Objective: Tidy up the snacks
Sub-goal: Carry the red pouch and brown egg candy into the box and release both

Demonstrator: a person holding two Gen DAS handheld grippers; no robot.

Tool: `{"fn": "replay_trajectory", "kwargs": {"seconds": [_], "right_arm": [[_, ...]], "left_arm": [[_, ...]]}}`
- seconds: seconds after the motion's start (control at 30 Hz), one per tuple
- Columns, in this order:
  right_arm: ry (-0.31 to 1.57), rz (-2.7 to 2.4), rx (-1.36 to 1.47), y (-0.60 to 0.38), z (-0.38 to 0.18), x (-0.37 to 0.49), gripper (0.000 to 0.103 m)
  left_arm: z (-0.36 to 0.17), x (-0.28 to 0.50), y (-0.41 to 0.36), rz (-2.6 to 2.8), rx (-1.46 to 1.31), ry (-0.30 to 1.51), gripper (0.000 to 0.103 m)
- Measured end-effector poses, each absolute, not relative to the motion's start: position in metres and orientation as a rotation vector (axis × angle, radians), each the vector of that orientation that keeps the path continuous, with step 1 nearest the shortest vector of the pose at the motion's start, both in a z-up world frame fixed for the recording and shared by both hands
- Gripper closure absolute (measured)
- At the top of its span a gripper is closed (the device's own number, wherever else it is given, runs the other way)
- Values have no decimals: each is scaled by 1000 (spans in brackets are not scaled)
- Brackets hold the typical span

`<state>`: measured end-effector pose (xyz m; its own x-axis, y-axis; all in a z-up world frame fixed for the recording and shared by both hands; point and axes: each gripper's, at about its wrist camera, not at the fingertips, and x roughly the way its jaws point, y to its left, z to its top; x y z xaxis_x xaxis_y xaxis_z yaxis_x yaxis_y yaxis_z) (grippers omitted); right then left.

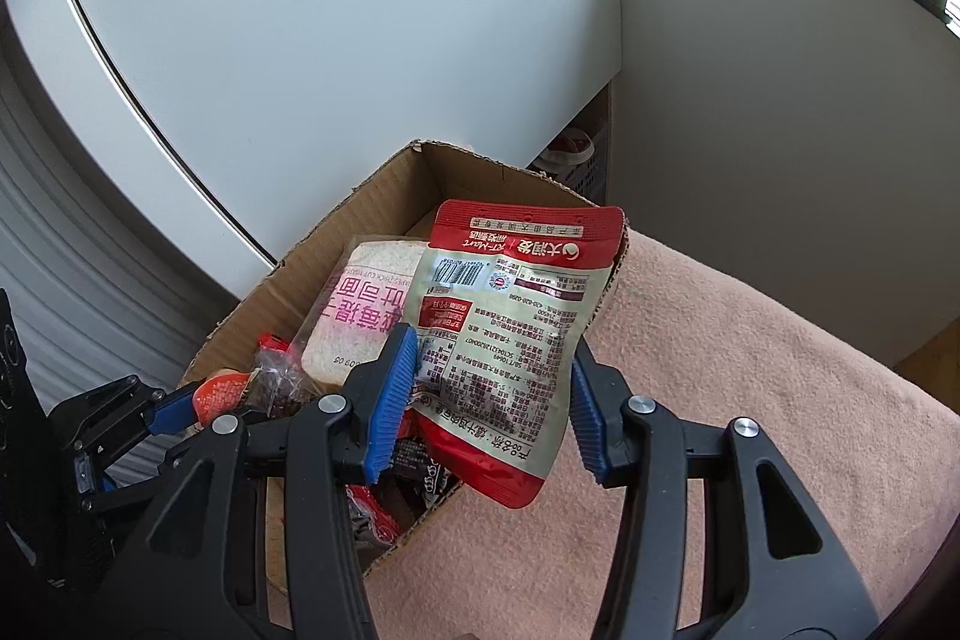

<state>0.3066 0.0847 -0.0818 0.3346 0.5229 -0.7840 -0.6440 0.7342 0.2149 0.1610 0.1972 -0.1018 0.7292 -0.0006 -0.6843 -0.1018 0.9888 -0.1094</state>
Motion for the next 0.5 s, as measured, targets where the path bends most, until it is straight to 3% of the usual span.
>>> {"fn": "replay_trajectory", "kwargs": {"seconds": [0.37, 0.47, 0.5], "right_arm": [[958, 767, -148, 97, -86, 309, 52], [951, 766, -144, 93, -82, 303, 45], [943, 763, -143, 94, -81, 302, 42]], "left_arm": [[-107, 167, 210, 74, -160, 762, 81], [-107, 169, 211, 84, -167, 765, 78], [-107, 169, 211, 86, -168, 767, 70]]}}
